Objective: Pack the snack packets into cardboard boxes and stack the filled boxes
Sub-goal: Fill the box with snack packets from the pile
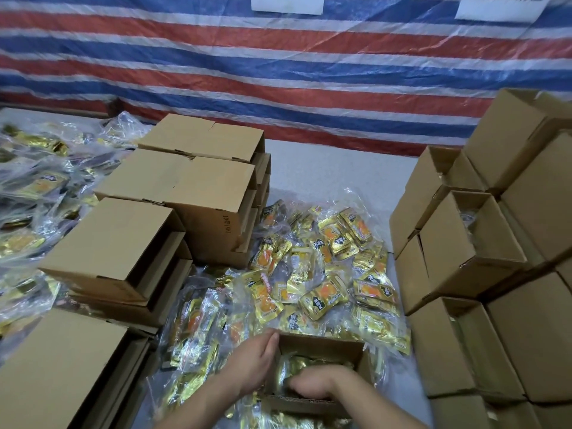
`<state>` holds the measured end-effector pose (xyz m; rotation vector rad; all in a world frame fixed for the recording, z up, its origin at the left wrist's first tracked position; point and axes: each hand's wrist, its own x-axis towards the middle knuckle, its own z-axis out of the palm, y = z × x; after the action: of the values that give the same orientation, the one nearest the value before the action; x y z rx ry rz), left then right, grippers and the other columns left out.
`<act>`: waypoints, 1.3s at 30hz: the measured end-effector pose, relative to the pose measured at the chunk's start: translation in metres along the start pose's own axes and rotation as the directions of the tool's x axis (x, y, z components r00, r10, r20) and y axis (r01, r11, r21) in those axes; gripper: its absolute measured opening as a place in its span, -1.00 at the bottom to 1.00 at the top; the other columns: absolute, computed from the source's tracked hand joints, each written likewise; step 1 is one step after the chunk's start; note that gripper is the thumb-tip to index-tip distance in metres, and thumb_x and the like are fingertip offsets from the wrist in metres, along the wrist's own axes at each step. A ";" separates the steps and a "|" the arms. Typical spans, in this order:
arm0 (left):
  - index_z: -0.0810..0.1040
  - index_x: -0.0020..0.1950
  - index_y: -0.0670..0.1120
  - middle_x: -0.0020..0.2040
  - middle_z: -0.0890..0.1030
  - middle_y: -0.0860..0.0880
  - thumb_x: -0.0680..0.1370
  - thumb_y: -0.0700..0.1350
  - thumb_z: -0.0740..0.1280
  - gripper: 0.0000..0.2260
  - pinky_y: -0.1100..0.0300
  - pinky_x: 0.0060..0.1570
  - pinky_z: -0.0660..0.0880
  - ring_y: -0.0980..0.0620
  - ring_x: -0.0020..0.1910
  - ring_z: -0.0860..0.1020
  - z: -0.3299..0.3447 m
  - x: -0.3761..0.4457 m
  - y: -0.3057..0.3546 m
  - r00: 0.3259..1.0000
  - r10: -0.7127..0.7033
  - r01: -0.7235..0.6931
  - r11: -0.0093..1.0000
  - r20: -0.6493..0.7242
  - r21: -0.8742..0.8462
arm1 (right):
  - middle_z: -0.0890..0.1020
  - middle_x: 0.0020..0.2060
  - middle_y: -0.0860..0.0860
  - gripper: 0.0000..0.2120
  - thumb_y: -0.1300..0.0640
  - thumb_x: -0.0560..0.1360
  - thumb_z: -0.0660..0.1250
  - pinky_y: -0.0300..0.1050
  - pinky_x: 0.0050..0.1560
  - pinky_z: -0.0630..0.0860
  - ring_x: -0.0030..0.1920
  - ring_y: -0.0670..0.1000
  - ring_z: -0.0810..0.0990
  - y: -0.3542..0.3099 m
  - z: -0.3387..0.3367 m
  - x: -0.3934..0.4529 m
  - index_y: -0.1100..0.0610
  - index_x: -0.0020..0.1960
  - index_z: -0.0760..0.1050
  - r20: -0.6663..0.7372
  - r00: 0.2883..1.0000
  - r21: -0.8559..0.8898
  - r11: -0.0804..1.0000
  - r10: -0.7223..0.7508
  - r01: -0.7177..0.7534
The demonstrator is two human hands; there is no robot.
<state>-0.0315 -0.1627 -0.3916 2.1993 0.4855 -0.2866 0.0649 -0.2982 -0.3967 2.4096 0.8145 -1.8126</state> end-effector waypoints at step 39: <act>0.13 0.55 -0.12 0.45 0.33 -0.19 0.41 0.19 0.50 -0.11 -0.10 0.46 0.26 -0.18 0.42 0.34 0.155 0.286 0.148 0.895 0.068 -0.404 0.542 0.441 0.737 | 0.48 -0.08 -0.22 -0.86 0.04 0.67 0.20 -0.40 -0.33 0.33 -0.18 -0.28 0.44 0.180 -0.092 -0.041 -0.11 0.22 0.36 -0.512 0.695 0.857 0.360 0.506 0.369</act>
<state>0.2844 -0.2984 -0.4886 2.9735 -0.2618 -0.9057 0.2137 -0.4407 -0.3817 3.8986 -0.8253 -1.3079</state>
